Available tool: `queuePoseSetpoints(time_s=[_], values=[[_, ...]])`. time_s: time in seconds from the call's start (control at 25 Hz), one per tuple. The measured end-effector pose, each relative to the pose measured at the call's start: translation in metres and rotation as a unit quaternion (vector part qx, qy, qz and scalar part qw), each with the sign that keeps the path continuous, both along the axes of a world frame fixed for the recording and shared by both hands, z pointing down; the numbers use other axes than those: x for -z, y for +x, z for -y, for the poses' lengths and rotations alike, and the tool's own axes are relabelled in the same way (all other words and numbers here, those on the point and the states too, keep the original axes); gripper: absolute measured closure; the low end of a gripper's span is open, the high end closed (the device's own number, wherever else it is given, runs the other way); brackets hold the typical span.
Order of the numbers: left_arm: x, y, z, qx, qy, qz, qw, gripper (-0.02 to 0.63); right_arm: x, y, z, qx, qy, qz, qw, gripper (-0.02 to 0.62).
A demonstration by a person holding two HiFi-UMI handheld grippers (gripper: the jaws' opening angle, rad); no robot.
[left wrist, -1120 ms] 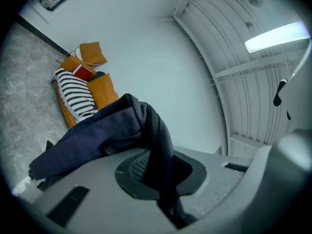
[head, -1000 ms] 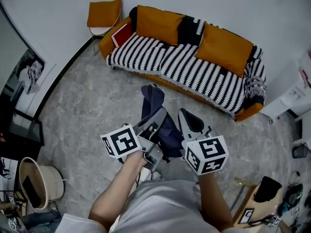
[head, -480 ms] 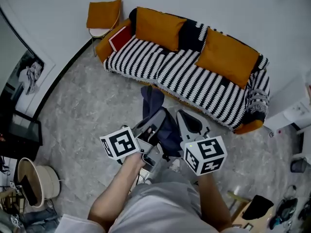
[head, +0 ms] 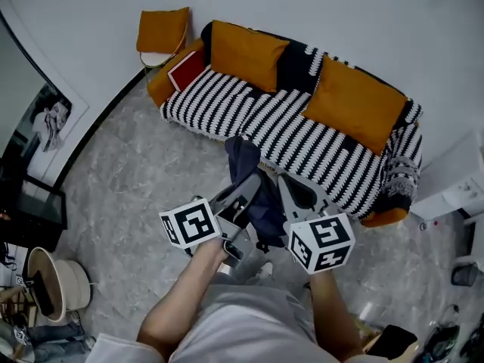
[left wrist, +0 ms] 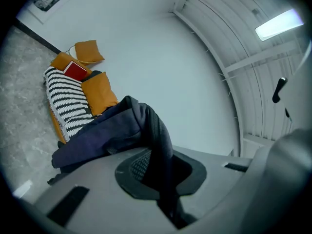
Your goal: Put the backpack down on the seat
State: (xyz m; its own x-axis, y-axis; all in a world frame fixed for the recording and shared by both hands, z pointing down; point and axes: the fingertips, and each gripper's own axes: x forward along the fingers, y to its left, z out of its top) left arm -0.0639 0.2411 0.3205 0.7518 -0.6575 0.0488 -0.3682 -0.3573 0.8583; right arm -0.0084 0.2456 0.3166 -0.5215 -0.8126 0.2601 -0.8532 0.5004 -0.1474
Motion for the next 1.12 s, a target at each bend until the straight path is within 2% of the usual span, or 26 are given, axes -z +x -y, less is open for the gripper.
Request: queuePoseSetpoints(time_s=[0.2, 0.48, 0.84, 1.12], values=[[-0.004, 0.001, 0.002, -0.001, -0.006, 0.003, 1.0000, 0.586, -0.001, 0.002, 0.003, -0.001, 0.000, 0.003, 1.000, 0.594], [-0.014, -0.001, 0.041, -0.008, -0.015, -0.003, 0.9998, 0.586, -0.011, -0.004, 0.039, 0.003, -0.012, -0.006, 1.000, 0.594], [-0.029, -0.029, 0.115, -0.039, -0.031, -0.008, 0.9987, 0.586, -0.023, -0.038, 0.120, -0.022, -0.026, -0.016, 0.999, 0.594], [-0.025, -0.057, 0.181, -0.072, -0.024, -0.010, 0.9970, 0.586, -0.017, -0.073, 0.188, -0.043, -0.024, -0.023, 0.998, 0.594]])
